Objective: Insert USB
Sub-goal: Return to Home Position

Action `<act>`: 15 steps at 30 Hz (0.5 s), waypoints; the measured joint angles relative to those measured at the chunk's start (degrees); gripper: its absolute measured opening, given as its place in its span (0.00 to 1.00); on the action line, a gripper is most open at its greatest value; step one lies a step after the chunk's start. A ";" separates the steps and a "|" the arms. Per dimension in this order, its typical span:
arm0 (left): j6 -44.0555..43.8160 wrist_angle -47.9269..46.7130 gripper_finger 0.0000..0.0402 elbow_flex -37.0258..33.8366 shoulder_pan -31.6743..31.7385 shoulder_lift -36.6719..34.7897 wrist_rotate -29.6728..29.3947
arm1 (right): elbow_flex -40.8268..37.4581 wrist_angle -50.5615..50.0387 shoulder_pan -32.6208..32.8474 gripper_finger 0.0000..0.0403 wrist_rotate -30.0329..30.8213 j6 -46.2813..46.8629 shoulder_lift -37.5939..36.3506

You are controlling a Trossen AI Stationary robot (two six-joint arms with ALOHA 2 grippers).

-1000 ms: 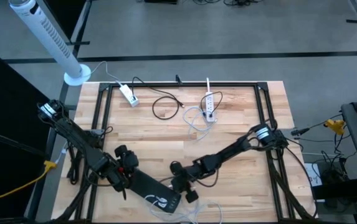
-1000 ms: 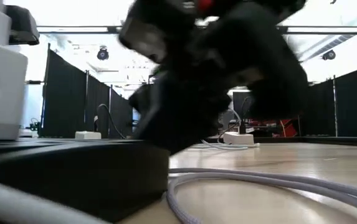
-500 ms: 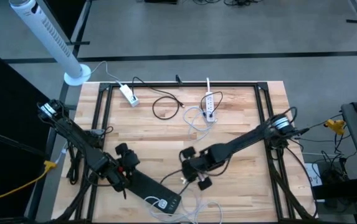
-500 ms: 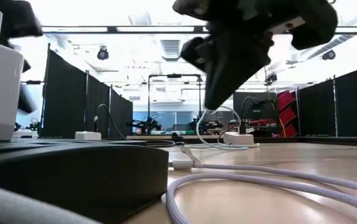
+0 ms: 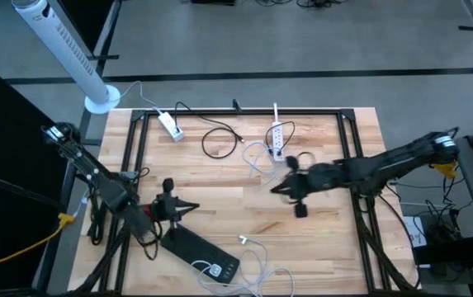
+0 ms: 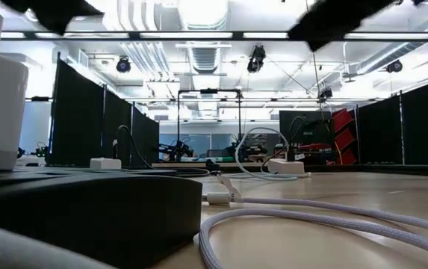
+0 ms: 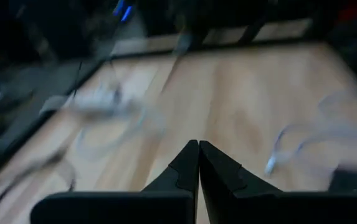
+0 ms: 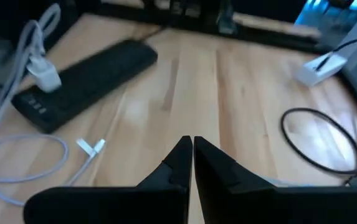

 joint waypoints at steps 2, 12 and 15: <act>10.26 14.54 0.00 -4.28 3.02 -2.42 8.48 | -4.85 5.53 0.00 0.00 0.00 0.12 -5.61; 17.64 36.27 0.00 -18.70 25.84 -12.66 26.50 | -23.35 30.14 0.00 0.00 -0.02 -2.24 -18.32; 16.49 29.75 0.00 -19.82 28.88 -16.99 26.51 | -25.01 28.25 0.00 0.00 0.02 -1.78 -20.65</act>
